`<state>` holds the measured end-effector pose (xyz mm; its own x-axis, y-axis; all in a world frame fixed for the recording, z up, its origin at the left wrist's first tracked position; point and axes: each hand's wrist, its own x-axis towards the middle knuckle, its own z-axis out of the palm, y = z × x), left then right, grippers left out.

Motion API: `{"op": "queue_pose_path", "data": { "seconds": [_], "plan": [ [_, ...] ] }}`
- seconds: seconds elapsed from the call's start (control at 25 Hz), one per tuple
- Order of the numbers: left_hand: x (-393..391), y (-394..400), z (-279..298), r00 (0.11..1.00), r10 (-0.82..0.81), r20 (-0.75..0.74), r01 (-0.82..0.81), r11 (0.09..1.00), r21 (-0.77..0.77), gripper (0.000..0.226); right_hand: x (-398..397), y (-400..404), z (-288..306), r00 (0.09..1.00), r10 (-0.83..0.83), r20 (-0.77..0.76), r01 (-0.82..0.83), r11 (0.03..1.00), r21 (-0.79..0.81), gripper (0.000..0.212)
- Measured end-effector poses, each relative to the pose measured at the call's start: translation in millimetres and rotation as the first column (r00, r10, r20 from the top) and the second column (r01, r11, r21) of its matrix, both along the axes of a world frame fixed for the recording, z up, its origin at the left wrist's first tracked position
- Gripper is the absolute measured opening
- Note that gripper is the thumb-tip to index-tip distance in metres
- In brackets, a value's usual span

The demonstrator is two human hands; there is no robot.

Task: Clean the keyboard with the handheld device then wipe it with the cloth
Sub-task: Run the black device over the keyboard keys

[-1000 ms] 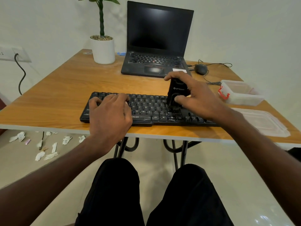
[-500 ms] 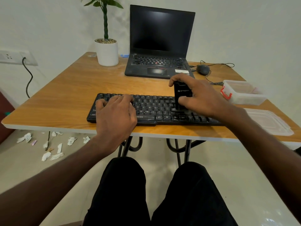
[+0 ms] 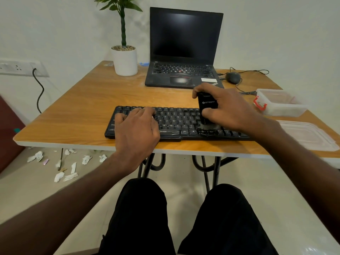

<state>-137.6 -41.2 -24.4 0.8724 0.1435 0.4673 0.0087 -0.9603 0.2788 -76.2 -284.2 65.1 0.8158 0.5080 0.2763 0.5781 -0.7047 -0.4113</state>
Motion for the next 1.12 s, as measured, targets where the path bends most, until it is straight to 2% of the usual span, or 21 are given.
{"op": "queue_pose_path", "data": {
  "seconds": [0.08,0.2,0.36,0.48,0.68,0.8,0.88,1.04,1.12],
  "plan": [
    [-0.3,0.6,-0.6,1.000,-0.005,0.002,0.005,1.000,-0.001,0.035,-0.3,-9.7,-1.1,0.997,-0.080,-0.005,0.080,0.997,0.024,0.048],
    [0.4,-1.7,0.7,1.000,-0.018,0.014,0.018,1.000,-0.006,0.035,-8.6,-28.6,-2.9,0.982,-0.180,0.057,0.166,0.967,0.192,0.058],
    [1.6,-15.0,10.6,0.995,-0.076,0.072,0.078,0.997,-0.028,0.041,-29.5,-59.8,-11.8,0.935,-0.343,0.086,0.259,0.830,0.495,0.064],
    [12.8,-48.0,18.4,0.979,-0.192,0.070,0.192,0.981,0.008,0.043,-37.0,-70.6,-26.9,0.911,-0.409,0.045,0.301,0.737,0.606,0.063],
    [24.4,-84.1,7.9,0.970,-0.241,0.035,0.238,0.968,0.082,0.040,-41.1,-72.0,-35.1,0.907,-0.377,0.187,0.242,0.830,0.502,0.061],
    [19.7,-84.6,-4.1,0.966,-0.252,0.059,0.235,0.950,0.204,0.041,-35.0,-71.0,-42.9,0.955,-0.266,0.133,0.179,0.870,0.460,0.058],
    [20.5,-85.2,-5.9,0.973,-0.231,0.028,0.219,0.952,0.215,0.042,-32.3,-74.8,-41.1,0.967,-0.231,0.108,0.167,0.894,0.416,0.055],
    [24.7,-86.1,-7.5,0.981,-0.193,-0.003,0.189,0.961,0.203,0.046,-27.5,-83.5,-37.5,0.879,-0.409,0.244,0.295,0.869,0.396,0.052],
    [23.9,-86.0,-7.4,0.981,-0.196,0.004,0.191,0.958,0.215,0.043,-27.8,-74.3,-42.1,0.880,-0.414,0.234,0.290,0.856,0.428,0.054]
  ]
}}
